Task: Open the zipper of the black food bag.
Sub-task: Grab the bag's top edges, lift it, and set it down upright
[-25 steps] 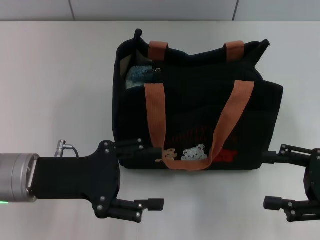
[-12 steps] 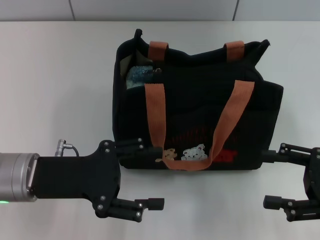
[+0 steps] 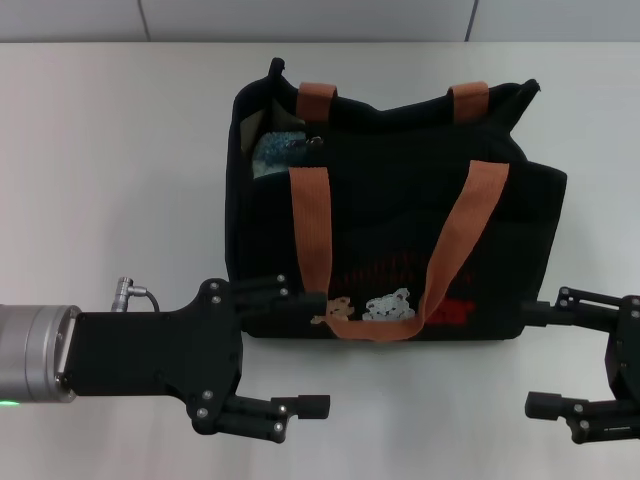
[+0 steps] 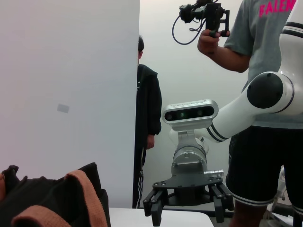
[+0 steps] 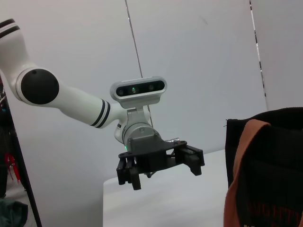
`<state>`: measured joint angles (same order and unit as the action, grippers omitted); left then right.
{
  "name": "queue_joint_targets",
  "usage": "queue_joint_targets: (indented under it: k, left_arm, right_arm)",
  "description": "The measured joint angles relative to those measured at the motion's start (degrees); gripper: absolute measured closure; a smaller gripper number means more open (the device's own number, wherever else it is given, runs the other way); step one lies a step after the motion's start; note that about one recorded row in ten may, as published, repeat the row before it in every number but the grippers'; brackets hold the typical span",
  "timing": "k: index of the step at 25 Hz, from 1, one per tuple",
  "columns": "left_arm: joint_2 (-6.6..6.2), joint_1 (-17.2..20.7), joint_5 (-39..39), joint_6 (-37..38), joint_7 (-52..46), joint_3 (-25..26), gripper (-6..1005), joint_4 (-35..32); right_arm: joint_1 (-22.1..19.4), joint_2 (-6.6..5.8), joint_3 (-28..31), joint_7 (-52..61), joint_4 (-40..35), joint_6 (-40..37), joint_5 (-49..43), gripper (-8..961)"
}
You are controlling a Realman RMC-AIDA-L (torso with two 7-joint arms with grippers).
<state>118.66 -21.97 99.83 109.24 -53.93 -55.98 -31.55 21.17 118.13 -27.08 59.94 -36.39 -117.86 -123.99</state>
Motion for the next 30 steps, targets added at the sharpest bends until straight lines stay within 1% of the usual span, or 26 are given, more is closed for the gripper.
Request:
queue_joint_targets:
  k: [4,7,8,9,12,13,17,23,30]
  left_arm:
    - [0.00,0.0,0.0,0.0,0.2,0.1,157,0.0]
    - [0.00,0.1,-0.3,0.2,0.6,1.2,157,0.1]
    - [0.00,0.2,-0.6,0.4,1.1,2.0,157,0.1]
    - [-0.01,1.0,-1.6,1.0,2.7,4.0,157,0.4]
    - [-0.07,2.3,-3.6,1.8,4.8,6.1,157,0.8]
    - [-0.25,3.4,-5.5,2.8,5.8,7.0,157,1.1]
    - [-0.40,3.9,-6.0,3.4,5.9,7.0,157,1.1]
    - [-0.15,2.6,-1.5,2.1,4.9,6.0,157,1.2]
    - [-0.12,2.5,-1.4,1.8,5.3,6.3,157,1.9]
  right_arm:
    - [0.2,0.00,0.2,0.0,0.0,0.1,0.0,114]
    - [0.2,0.07,0.5,-0.1,0.0,0.1,0.1,114]
    - [0.2,0.14,0.7,-0.4,0.0,0.1,0.2,114]
    - [0.2,0.14,0.7,-0.4,0.0,0.1,0.2,114]
    - [0.0,0.16,1.0,-0.5,0.0,0.2,0.3,114]
    - [-0.1,0.17,1.1,-0.5,0.0,0.2,0.4,114]
    - [-0.1,0.17,1.1,-0.5,0.0,0.2,0.4,113]
    - [0.1,0.18,1.1,-0.6,0.0,0.3,0.4,113]
    - [0.0,0.18,1.1,-0.6,0.0,0.3,0.4,114]
